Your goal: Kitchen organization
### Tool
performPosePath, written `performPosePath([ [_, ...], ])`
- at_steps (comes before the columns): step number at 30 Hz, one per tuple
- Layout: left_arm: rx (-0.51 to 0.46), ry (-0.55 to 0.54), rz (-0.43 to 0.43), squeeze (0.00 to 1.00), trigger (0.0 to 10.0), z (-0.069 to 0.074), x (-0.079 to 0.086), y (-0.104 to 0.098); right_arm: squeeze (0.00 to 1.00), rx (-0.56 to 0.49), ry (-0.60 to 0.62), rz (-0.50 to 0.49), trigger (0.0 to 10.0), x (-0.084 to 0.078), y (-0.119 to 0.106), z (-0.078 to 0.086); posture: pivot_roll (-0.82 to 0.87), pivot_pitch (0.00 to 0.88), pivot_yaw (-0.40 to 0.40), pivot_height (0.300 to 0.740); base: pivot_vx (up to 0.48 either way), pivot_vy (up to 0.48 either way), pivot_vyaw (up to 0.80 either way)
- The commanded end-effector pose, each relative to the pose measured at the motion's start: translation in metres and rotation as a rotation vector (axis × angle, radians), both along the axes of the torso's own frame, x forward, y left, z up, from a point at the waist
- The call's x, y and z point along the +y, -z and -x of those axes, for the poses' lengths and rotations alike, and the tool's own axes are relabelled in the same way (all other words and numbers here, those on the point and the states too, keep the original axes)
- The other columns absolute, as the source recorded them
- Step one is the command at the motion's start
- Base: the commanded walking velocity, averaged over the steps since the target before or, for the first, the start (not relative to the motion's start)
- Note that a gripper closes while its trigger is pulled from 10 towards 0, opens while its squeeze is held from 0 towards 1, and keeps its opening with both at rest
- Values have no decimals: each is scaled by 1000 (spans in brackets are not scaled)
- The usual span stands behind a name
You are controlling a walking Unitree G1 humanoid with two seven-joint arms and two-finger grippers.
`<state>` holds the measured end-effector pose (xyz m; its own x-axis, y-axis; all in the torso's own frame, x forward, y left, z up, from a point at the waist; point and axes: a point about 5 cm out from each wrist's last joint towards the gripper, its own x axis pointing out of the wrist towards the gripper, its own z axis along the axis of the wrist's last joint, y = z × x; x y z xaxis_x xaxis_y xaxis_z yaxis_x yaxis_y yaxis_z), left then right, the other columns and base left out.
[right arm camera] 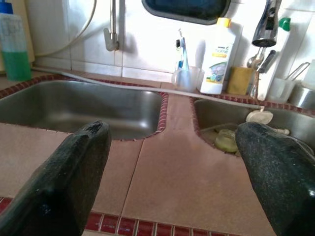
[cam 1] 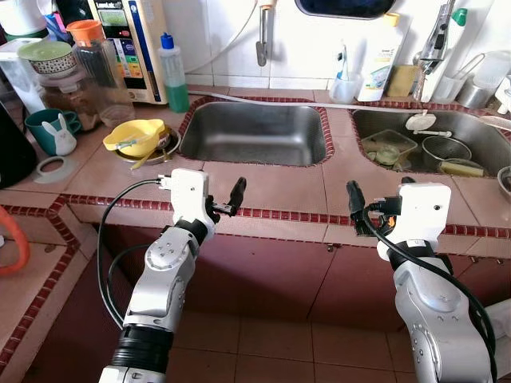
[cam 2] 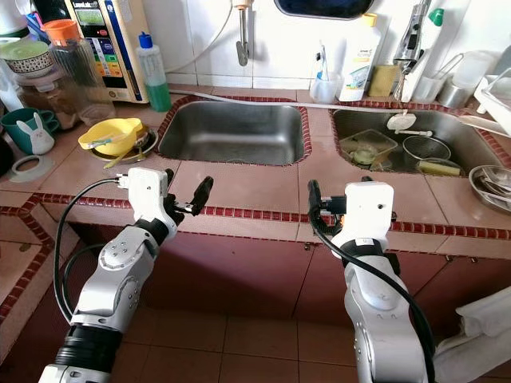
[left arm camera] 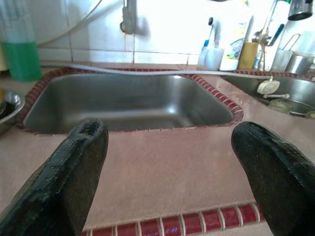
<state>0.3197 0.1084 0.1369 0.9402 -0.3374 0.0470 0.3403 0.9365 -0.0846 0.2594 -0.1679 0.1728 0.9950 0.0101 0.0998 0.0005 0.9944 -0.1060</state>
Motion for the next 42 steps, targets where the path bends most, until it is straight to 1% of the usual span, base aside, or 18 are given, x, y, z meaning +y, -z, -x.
performPosePath([
  [1, -31, 22, -1, 0, 10000, -2, -2, -9, 0, -41, -10, 4, 10000, 2, -7, 2, 18, 0, 32, 740, 341, 0, 0],
  [29, -26, 25, 7, 0, 10000, -2, -3, -9, 0, -45, -29, 12, 10000, 3, -6, 5, 16, 0, 33, 740, 332, 10, 0],
  [42, -10, 18, 10, 0, 10000, -1, -3, -7, 0, -43, -27, 15, 10000, 3, -5, 5, 16, 0, 34, 740, 0, 287, 0],
])
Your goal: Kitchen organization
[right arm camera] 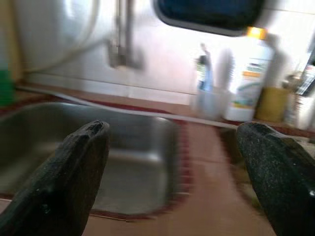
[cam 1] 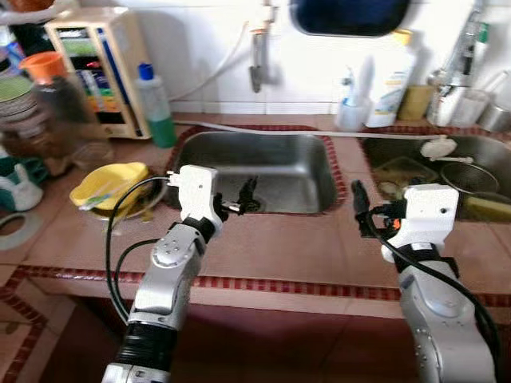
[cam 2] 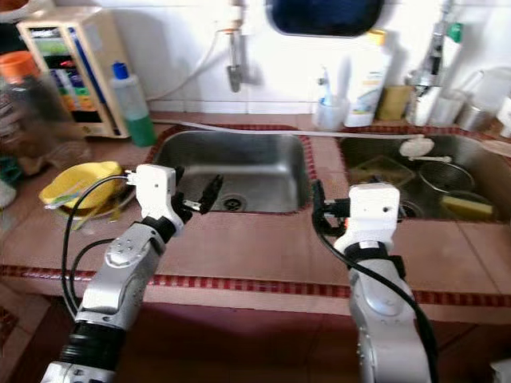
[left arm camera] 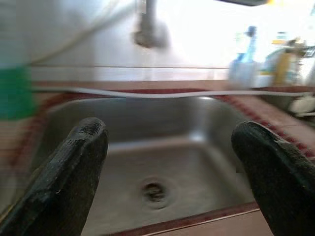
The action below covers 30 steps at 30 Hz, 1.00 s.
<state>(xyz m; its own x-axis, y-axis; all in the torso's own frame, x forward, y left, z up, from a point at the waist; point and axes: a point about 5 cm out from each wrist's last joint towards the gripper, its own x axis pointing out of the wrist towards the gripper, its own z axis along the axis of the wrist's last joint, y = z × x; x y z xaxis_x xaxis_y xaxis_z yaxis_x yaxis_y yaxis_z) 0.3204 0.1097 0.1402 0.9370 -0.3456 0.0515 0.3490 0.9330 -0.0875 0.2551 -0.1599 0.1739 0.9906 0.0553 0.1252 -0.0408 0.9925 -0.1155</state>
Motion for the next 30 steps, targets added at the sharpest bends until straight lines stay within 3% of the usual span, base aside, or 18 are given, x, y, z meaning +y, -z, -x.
performPosePath([
  [1, -7, 9, 6, 0, 10000, 0, -4, -4, 0, -17, 17, 5, 10000, -5, -4, 1, 16, 0, 34, 740, 0, 285, 0],
  [30, -25, 5, -25, 0, 10000, 1, -8, -2, 0, -20, 27, 10, 10000, -7, -5, 0, 12, 0, 35, 740, 20, 9, 0],
])
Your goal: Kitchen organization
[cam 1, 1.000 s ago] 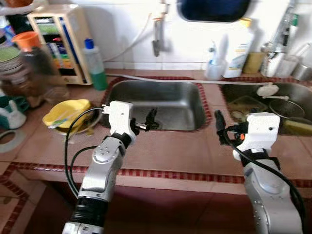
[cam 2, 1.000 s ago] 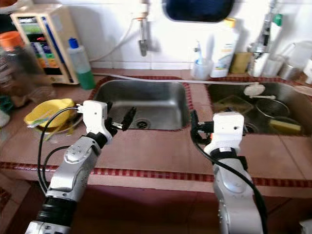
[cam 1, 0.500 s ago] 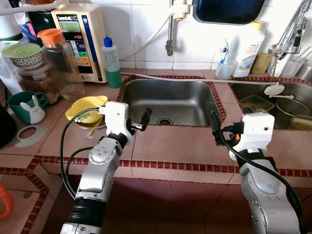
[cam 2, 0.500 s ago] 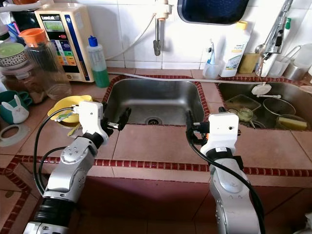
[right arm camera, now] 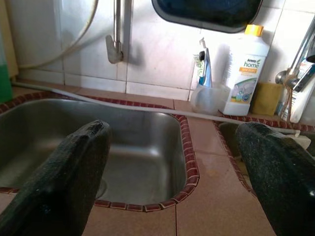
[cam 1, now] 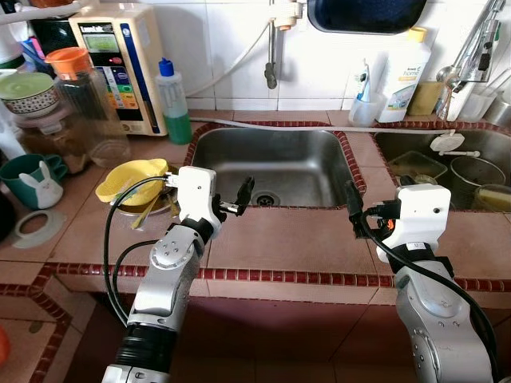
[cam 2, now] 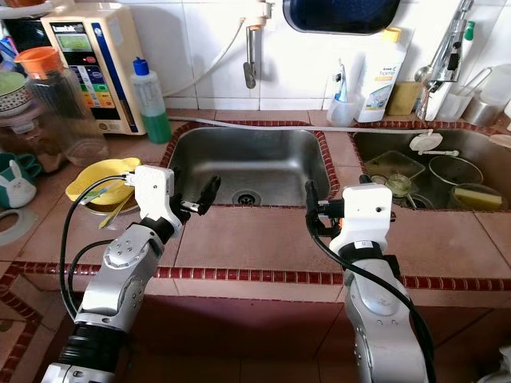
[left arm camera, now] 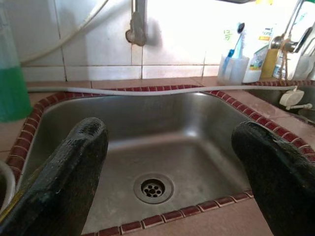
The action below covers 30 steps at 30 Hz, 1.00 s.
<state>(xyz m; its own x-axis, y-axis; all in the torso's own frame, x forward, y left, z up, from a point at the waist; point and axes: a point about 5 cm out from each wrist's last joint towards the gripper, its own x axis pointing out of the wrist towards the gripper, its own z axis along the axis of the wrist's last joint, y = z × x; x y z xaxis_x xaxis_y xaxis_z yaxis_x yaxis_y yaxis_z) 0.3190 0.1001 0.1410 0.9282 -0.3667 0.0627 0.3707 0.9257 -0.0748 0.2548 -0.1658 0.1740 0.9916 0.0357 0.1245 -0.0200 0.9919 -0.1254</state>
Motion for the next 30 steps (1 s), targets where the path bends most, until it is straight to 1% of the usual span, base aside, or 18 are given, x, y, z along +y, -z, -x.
performPosePath([
  [1, -10, -17, -17, 0, 10000, -1, 2, -2, 0, -20, 6, 0, 10000, -1, -5, 0, 12, 0, 35, 740, 0, 0, 0],
  [2, -13, -56, -38, 0, 10000, -2, 4, 0, 0, -21, 1, -2, 10000, 0, -5, -1, 12, 0, 34, 740, 0, 0, 0],
  [5, -20, -89, -58, 0, 10000, -2, 6, 2, 0, -23, -14, -8, 10000, 2, -7, -1, 12, 0, 33, 740, 0, 0, 0],
  [10, -27, -77, -67, 0, 10000, 0, 5, 2, 0, -36, -31, -13, 10000, 2, -13, -2, 11, 0, 23, 740, 0, 0, 0],
  [12, -20, -68, -50, 0, 10000, 1, 3, 2, 0, -40, -33, -7, 10000, 2, -14, -3, 9, 0, 23, 740, 0, 0, 0],
  [14, -24, -59, -56, 0, 10000, 1, 2, 2, 0, -42, -33, -7, 10000, 1, -15, -3, 9, 0, 22, 740, 0, 0, 0],
  [19, -23, -49, -38, 0, 10000, 1, 1, 1, 0, -43, -33, -5, 10000, 2, -16, -3, 3, 0, 25, 740, 0, 0, 0],
  [22, -26, -51, -51, 0, 10000, 0, 1, 1, 0, -45, -32, -4, 10000, 2, -16, -3, 0, 0, 26, 740, 246, 0, 0],
  [30, -27, -36, -49, 0, 10000, 1, -2, 1, 0, -45, -32, 0, 10000, 3, -17, -2, -5, 0, 29, 740, 259, 0, 0],
])
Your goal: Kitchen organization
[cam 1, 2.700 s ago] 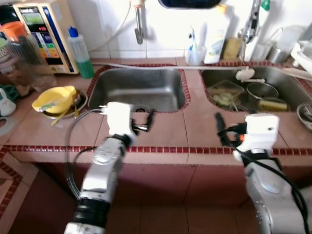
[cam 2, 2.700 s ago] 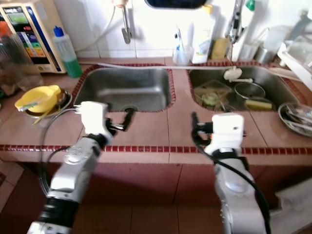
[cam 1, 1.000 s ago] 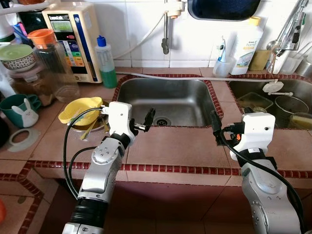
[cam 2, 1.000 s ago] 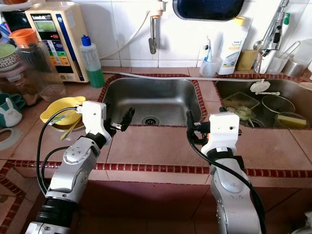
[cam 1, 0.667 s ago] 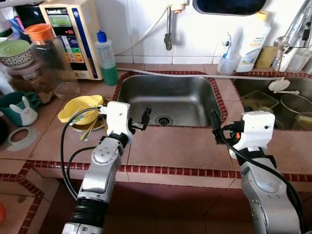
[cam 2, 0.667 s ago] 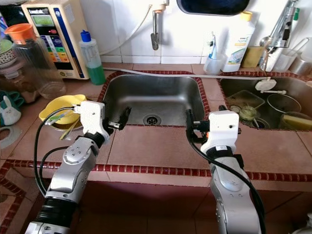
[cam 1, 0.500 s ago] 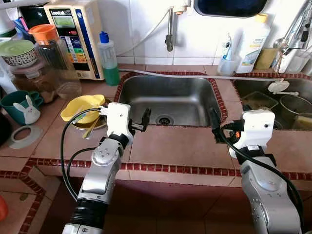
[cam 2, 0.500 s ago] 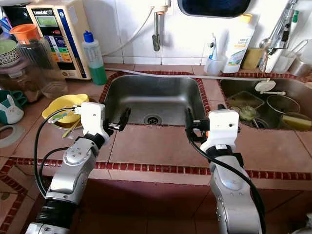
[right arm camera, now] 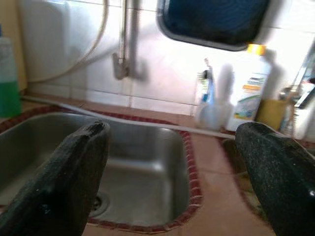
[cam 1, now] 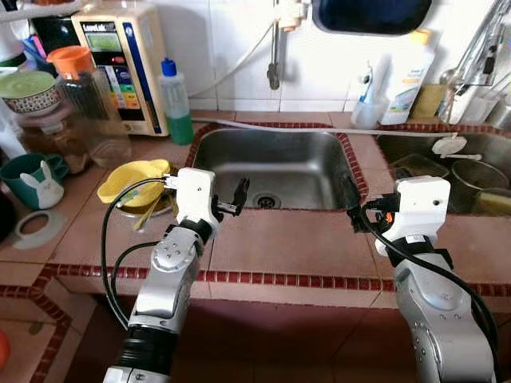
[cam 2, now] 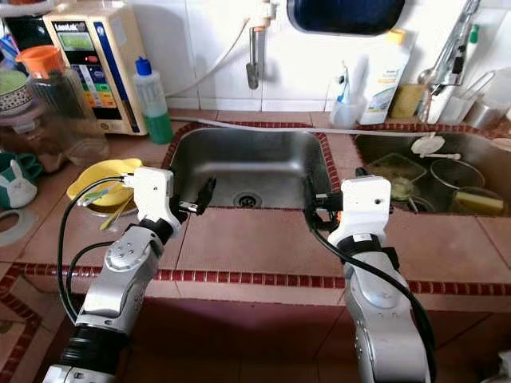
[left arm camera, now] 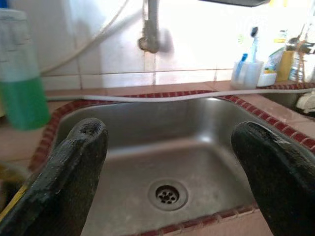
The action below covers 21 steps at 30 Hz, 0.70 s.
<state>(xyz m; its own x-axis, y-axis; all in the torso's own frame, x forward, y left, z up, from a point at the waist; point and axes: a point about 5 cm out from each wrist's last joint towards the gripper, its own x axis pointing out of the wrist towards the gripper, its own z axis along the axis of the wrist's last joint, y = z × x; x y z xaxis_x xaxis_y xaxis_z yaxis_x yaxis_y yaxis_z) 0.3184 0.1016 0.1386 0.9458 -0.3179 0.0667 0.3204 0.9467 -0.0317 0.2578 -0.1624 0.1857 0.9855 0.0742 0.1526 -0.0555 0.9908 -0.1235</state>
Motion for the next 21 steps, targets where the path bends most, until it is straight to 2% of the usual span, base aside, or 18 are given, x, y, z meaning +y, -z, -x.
performPosePath([
  [1, -8, 20, -12, 0, 10000, 1, -4, -1, 0, -17, 8, 3, 10000, 0, -5, 1, -4, 0, 29, 740, 292, 0, 0],
  [13, -11, 24, -3, 0, 10000, 0, -3, -2, 0, -14, 9, 5, 10000, 1, -4, 1, 0, 0, 34, 740, 323, 0, 0],
  [21, -13, 25, -4, 0, 10000, 1, -3, -2, 0, -12, 12, 5, 10000, 1, -3, 1, 2, 0, 35, 740, 0, 0, 0],
])
